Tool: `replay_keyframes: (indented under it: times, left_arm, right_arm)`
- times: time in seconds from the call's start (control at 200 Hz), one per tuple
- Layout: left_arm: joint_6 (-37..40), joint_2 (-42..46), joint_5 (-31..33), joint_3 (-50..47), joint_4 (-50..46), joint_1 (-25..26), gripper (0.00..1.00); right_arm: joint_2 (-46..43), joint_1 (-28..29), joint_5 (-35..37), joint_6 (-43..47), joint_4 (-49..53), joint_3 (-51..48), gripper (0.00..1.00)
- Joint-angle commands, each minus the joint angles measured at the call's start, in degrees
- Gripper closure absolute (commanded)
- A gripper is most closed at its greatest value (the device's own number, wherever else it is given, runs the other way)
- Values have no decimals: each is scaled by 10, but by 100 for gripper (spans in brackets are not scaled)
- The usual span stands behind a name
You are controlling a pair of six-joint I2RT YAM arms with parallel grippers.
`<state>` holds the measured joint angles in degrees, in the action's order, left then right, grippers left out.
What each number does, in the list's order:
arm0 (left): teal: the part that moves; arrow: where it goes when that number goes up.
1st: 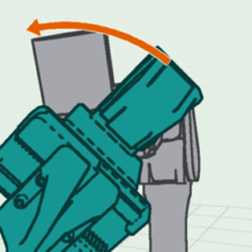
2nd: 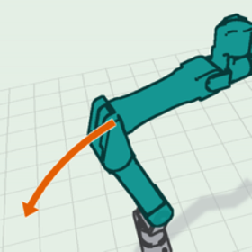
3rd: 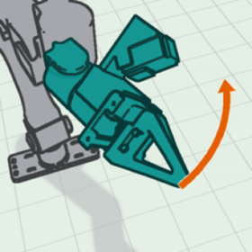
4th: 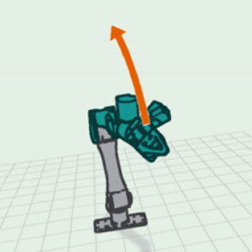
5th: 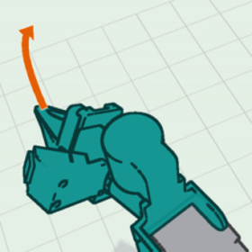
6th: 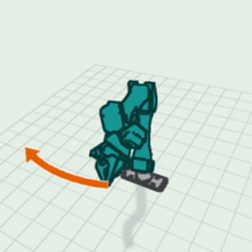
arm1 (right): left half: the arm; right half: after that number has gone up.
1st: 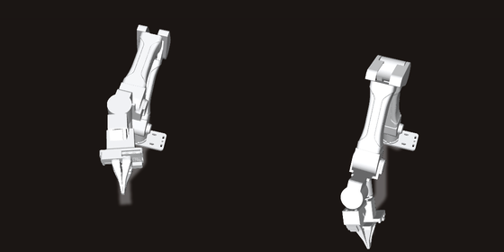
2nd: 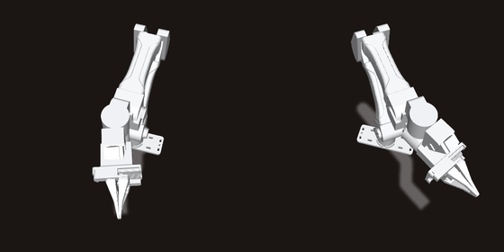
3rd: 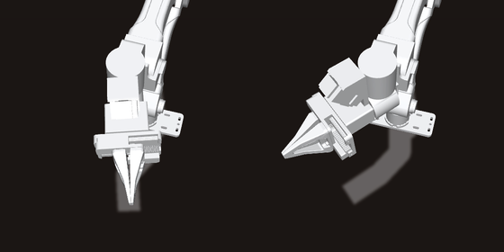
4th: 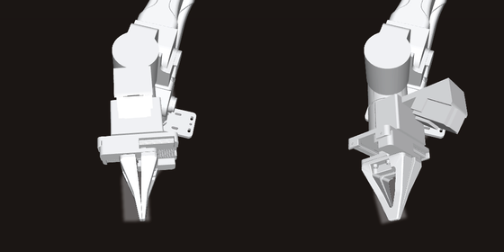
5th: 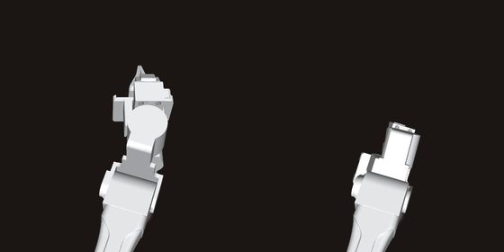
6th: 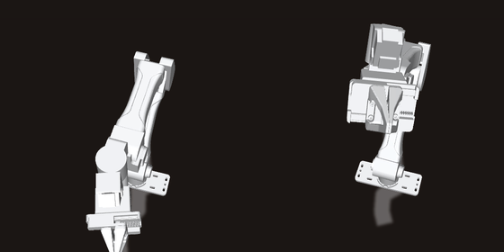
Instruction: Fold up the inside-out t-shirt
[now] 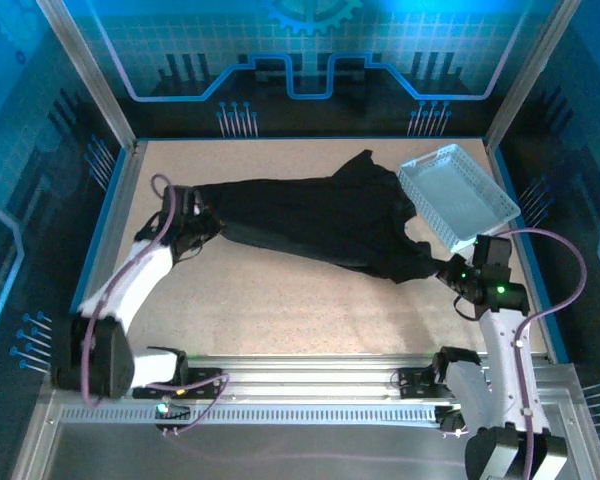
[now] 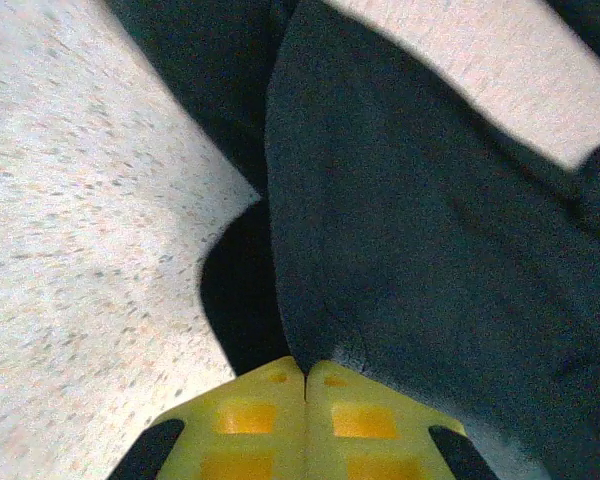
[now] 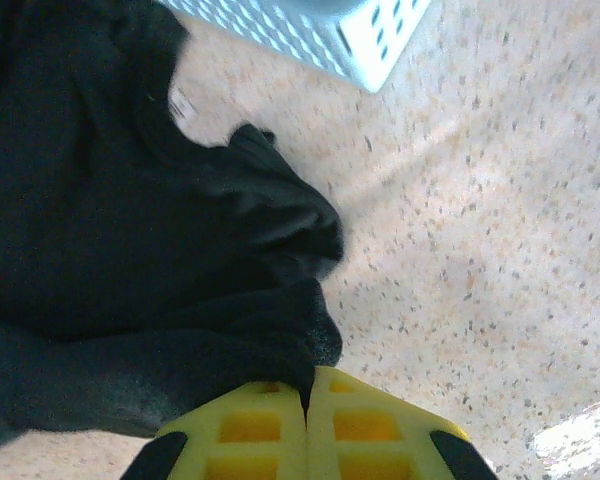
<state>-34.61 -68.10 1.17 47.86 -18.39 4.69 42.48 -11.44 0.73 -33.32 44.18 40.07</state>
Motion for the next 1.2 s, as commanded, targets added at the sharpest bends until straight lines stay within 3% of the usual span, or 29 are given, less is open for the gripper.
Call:
replay_keyframes:
  times: [0.0, 0.22, 0.34, 0.425, 0.63, 0.71, 0.83, 0.92, 1.196]
  left_arm:
    - [-19, 145, 89, -55, -42, 2, 100]
    - [-109, 428, 230, -136, -250, 1, 100]
    - [-177, 540, 248, -178, -327, 1, 100]
    - [-199, 556, 238, -203, -332, 1, 100]
    - [-196, 435, 172, -218, -258, 1, 100]
    - [-163, 360, 177, -187, -193, 1, 100]
    - [-117, 230, 196, -114, -128, -8, 100]
    - [-93, 139, 157, -55, -85, -32, 100]
    - [-43, -81, 70, 256, -87, -91, 100]
  right_arm:
    - [-26, -15, -8, 11, 47, 39, 100]
    - [-77, -18, -64, -14, 95, 25, 100]
    - [-106, -19, -92, -62, 126, 19, 100]
    - [-133, -19, -112, -97, 145, 16, 100]
    - [-144, -19, -118, -89, 168, 22, 100]
    - [-108, -16, -138, -72, 120, 21, 100]
    - [-42, -2, -75, -35, 58, 52, 100]
    - [24, 5, -72, -19, 10, 79, 100]
    - [250, 61, -58, 24, -10, 398, 100]
